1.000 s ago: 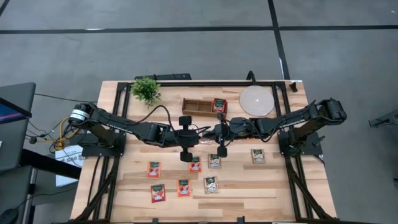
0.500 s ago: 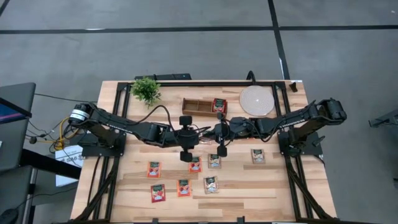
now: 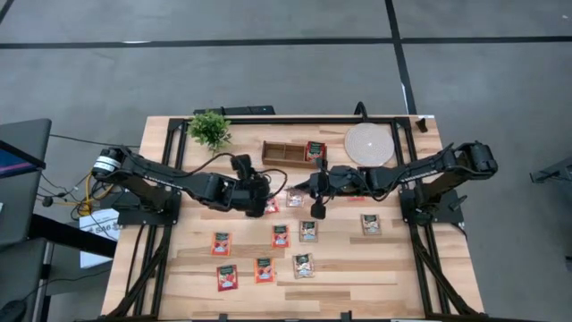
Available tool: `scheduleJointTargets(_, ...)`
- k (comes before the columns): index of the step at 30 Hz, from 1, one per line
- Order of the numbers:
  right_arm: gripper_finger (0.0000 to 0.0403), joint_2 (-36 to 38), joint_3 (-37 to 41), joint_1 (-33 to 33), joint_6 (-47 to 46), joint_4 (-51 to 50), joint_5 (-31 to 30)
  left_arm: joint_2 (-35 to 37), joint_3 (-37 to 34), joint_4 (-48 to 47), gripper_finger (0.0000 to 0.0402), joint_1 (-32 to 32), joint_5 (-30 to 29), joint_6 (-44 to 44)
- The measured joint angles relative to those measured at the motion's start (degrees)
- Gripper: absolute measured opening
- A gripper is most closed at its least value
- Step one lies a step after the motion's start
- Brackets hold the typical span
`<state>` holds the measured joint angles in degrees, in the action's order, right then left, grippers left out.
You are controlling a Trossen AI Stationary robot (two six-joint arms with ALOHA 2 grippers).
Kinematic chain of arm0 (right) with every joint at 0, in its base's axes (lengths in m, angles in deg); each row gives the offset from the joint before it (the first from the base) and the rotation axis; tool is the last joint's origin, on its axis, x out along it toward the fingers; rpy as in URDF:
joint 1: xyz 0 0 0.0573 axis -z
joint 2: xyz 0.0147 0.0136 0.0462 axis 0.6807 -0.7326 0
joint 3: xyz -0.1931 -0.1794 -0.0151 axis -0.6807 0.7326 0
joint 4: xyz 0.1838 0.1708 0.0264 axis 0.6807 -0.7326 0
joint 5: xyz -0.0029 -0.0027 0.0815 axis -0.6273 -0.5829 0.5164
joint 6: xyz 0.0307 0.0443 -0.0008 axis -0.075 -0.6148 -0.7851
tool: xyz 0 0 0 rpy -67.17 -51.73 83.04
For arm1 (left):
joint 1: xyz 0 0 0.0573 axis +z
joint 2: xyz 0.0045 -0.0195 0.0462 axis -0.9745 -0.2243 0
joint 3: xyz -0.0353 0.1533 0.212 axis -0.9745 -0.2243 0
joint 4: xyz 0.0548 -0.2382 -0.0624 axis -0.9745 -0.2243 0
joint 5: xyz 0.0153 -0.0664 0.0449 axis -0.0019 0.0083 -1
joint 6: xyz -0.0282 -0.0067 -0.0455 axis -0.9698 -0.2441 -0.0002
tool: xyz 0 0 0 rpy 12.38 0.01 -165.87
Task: Pick & Place Tea
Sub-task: Put the red tea bag into the right section of the wooden organizer
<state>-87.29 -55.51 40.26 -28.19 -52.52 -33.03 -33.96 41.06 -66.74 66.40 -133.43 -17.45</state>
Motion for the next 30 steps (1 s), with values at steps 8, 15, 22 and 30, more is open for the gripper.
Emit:
scheduleJointTargets(8, 0.0000, 0.0, 0.9, 3.5, 1.6, 3.8, -0.1, 2.4, -7.8, -9.6, 0.0147, -1.3, 0.2, -15.6)
scheduleJointTargets(15, 0.0000, 0.0, 0.9, 8.4, 2.7, 7.8, -0.1, 10.2, -20.7, -3.0, 0.0147, -4.1, 0.3, -23.2)
scheduleJointTargets(22, 0.0000, 0.0, 0.9, 15.0, 3.1, 11.6, 0.3, 22.1, -30.3, 1.2, 0.0147, -7.6, 1.3, -27.4)
scheduleJointTargets(30, 0.0000, 0.0, 1.2, 20.7, -0.1, 12.1, 0.5, 32.1, -36.8, 4.8, 0.0147, -10.0, 2.5, -28.1)
